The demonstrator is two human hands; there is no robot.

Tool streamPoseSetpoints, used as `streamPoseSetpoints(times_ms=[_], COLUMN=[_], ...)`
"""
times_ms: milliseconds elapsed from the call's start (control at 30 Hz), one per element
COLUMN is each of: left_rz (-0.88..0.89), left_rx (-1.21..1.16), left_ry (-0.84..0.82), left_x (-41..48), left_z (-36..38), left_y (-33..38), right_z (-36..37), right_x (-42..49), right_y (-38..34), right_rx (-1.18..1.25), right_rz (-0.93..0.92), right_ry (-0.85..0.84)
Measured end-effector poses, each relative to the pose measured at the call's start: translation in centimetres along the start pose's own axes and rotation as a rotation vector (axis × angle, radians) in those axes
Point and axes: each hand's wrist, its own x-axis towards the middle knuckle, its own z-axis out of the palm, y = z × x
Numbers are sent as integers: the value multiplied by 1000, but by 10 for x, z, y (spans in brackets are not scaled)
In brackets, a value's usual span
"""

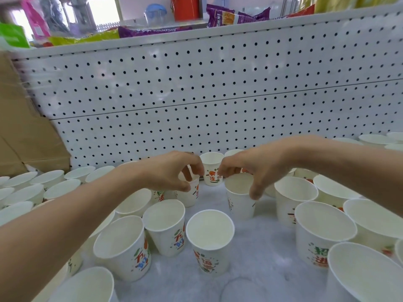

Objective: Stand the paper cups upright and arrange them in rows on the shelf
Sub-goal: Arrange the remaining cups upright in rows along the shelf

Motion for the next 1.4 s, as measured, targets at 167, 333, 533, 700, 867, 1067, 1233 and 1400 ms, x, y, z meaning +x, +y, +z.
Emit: streamPoseSetpoints(times_ms=[167, 333, 533, 700, 867, 1067, 1233, 1400], left_rz=[-35, -365, -304, -182, -191, -208, -215, -215], left_rx=[4, 404, 232, 4, -12, -85, -94, -59], left_ry=[146, 201, 145, 84, 113, 110, 144, 191], left_x=[-7, 1, 10, 10, 16, 23, 29, 30], left_z=[-7, -3, 5, 4, 7, 8, 11, 14], left_y=[3, 4, 9, 16, 19, 23, 28, 31], right_z=[-1, -2, 4, 5, -3, 3, 2, 1], right_x=[3, 7, 24, 33, 27, 34, 34, 30], right_y=[12, 12, 8, 11, 21, 25, 26, 27], right_rx=[71, 91, -100, -274, -80, -102, -180, -189], right_rz=[-1, 4, 99, 146, 96, 152, 203, 228], right_ry=[-5, 4, 127, 213, 140, 201, 216, 220])
